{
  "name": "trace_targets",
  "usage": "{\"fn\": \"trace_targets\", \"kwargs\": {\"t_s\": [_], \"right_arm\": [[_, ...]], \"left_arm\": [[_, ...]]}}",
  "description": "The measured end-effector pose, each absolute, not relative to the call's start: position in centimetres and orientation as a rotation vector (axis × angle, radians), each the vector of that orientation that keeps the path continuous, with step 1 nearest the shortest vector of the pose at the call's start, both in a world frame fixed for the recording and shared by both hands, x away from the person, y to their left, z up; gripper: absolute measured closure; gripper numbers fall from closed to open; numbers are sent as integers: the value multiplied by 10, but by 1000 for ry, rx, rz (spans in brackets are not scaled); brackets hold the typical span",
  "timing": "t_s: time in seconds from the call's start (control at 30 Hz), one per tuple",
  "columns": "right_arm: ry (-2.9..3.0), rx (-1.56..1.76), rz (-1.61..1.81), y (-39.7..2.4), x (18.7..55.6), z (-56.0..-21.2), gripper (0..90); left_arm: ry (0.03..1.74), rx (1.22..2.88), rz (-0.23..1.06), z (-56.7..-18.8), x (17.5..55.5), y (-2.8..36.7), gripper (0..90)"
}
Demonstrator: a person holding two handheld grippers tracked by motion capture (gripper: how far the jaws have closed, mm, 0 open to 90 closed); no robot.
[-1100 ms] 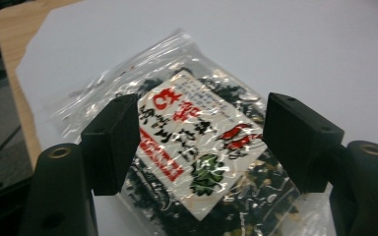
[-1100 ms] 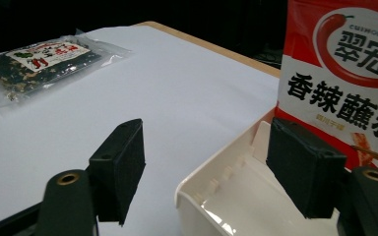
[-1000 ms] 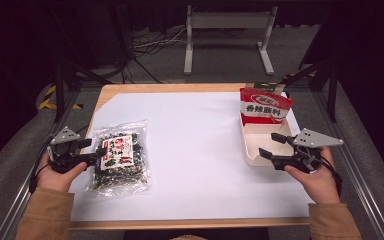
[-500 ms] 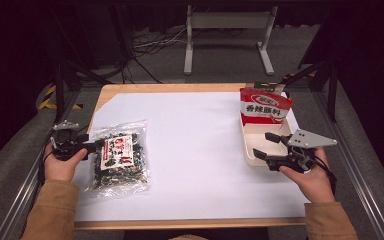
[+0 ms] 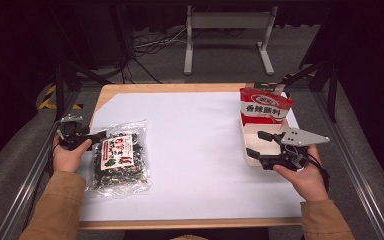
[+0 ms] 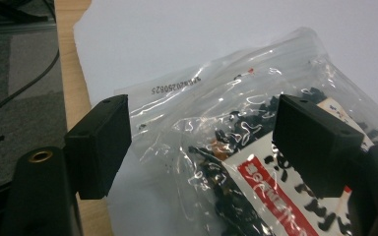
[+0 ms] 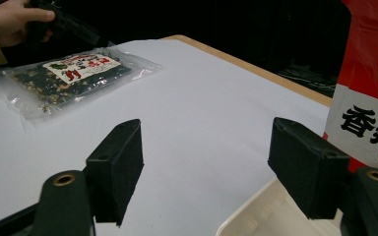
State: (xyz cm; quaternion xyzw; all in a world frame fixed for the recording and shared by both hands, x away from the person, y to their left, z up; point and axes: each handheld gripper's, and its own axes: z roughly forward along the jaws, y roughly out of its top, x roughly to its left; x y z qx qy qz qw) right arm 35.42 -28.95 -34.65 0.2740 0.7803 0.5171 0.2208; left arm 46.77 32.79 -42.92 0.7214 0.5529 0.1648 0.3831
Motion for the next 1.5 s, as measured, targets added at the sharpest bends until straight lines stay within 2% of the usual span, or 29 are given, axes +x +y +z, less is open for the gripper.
{"fn": "trace_targets", "kwargs": {"t_s": [0.37,0.6,0.8,0.9,1.23,1.4,1.5], "right_arm": [[2163,762,1430,-289,353,-348,282],[2166,763,1445,-287,353,-349,282],[2173,759,1452,-285,353,-350,282],[2178,759,1449,-284,353,-351,281],[2191,760,1452,-281,354,-353,276],[2200,755,1450,-280,355,-354,277],[2201,756,1453,-281,354,-354,276]], "left_arm": [[1437,1884,354,-448,480,328,227],[1449,1864,307,-453,483,329,173],[1452,1895,322,-452,483,326,163],[1445,1923,316,-449,482,322,251],[1468,1951,326,-446,480,317,414],[1493,2027,317,-440,482,310,566],[1493,2028,323,-440,482,309,616]]}}
